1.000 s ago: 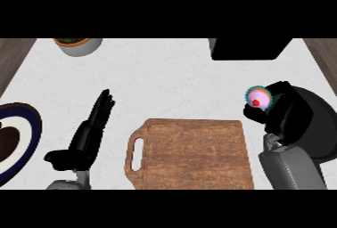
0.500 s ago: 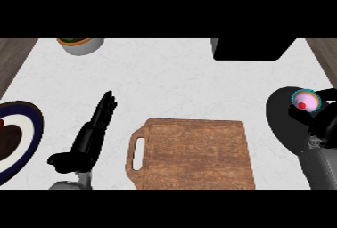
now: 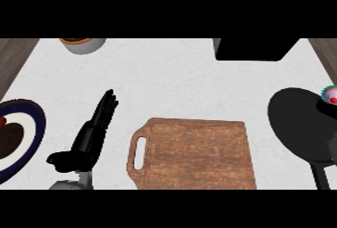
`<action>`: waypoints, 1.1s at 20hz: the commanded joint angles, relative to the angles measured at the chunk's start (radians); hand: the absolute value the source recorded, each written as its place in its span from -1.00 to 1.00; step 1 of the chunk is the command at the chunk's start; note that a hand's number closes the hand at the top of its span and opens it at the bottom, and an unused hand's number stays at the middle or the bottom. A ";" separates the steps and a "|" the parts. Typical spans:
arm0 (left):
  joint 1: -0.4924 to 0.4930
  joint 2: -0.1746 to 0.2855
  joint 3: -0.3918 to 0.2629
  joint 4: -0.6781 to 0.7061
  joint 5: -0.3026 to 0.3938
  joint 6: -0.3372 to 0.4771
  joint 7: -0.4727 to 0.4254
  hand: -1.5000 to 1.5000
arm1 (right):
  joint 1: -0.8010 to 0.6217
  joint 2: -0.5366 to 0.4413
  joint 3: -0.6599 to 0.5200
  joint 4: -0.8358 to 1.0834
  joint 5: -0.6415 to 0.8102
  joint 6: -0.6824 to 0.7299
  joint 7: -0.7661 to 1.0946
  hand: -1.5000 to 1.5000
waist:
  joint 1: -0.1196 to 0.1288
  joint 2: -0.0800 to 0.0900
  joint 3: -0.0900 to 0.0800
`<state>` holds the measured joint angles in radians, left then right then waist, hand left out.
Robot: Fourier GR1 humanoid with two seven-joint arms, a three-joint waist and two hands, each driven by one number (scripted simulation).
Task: Pick the cupcake from the cutting board and place it in the pan
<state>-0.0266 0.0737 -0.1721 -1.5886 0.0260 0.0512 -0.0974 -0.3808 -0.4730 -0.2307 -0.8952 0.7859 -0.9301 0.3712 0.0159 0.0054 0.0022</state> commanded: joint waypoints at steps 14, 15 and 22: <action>-0.030 0.008 0.024 0.007 0.019 -0.026 0.021 0.00 | -0.184 -0.016 -0.239 0.400 -0.410 0.330 -0.537 -1.00 | 0.013 0.007 0.003; 0.002 -0.004 0.011 0.032 -0.001 -0.015 -0.032 0.00 | -0.180 -0.017 -0.258 0.362 -0.435 0.325 -0.576 -1.00 | 0.004 0.004 0.002; 0.000 0.007 0.034 0.008 0.007 -0.020 0.000 0.00 | -0.132 0.013 -0.361 0.278 -0.609 0.408 -0.667 -1.00 | -0.019 -0.007 -0.002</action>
<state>-0.0313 0.0730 -0.1563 -1.5932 0.0274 0.0396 -0.0891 -0.5235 -0.4713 -0.5619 -0.5490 0.2506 -0.5710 -0.2869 0.0120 0.0048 0.0029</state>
